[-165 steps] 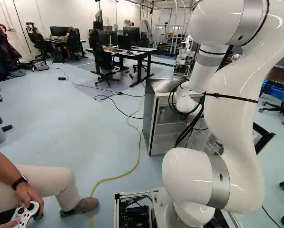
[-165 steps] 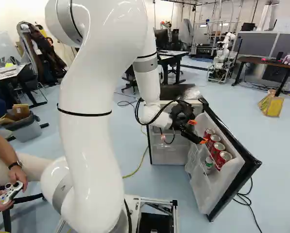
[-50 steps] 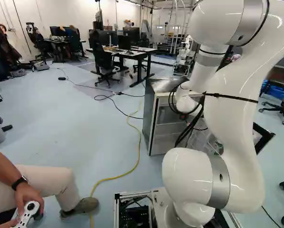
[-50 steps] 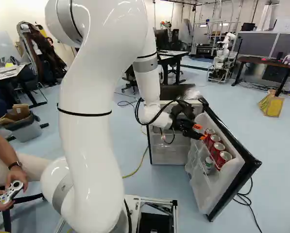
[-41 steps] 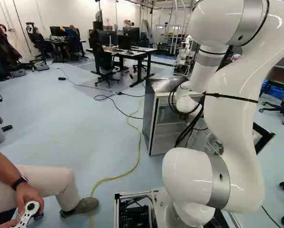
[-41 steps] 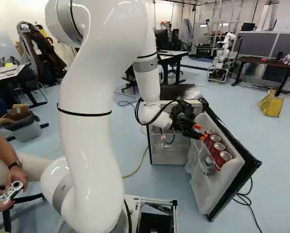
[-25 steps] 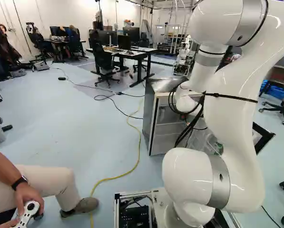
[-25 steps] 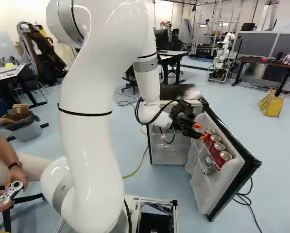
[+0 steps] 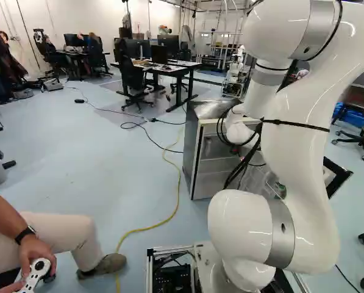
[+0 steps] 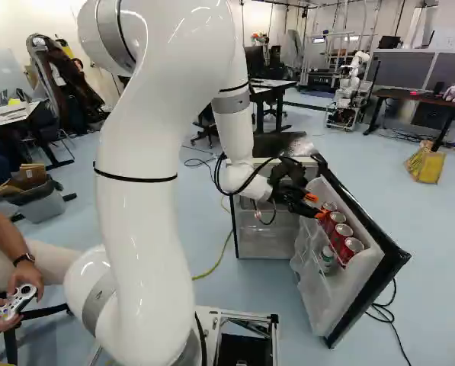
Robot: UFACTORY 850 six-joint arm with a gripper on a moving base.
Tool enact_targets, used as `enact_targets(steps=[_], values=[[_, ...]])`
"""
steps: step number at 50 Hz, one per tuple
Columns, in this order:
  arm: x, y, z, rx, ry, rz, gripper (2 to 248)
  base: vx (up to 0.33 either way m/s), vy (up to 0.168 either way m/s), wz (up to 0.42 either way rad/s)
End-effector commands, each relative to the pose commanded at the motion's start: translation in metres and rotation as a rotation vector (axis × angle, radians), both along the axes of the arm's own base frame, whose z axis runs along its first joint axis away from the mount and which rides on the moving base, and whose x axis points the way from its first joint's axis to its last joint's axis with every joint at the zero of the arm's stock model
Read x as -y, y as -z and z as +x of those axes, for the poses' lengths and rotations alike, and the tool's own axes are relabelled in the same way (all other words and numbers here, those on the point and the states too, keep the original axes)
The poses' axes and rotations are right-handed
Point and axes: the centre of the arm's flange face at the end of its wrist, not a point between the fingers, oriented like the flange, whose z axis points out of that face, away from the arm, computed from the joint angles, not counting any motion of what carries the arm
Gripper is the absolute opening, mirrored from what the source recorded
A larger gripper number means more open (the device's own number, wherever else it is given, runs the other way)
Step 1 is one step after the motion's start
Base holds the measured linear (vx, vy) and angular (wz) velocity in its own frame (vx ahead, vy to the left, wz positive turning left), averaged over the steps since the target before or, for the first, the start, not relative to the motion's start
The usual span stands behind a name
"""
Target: Grab a drink from the fridge
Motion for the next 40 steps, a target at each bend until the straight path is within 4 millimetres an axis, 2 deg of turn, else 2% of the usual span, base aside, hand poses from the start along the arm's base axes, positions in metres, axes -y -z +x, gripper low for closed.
enact_targets(steps=[40], values=[[0.0040, 0.0010, 0.0085, 0.007, 0.001, 0.000, 139, 0.000, 0.000, 0.000]])
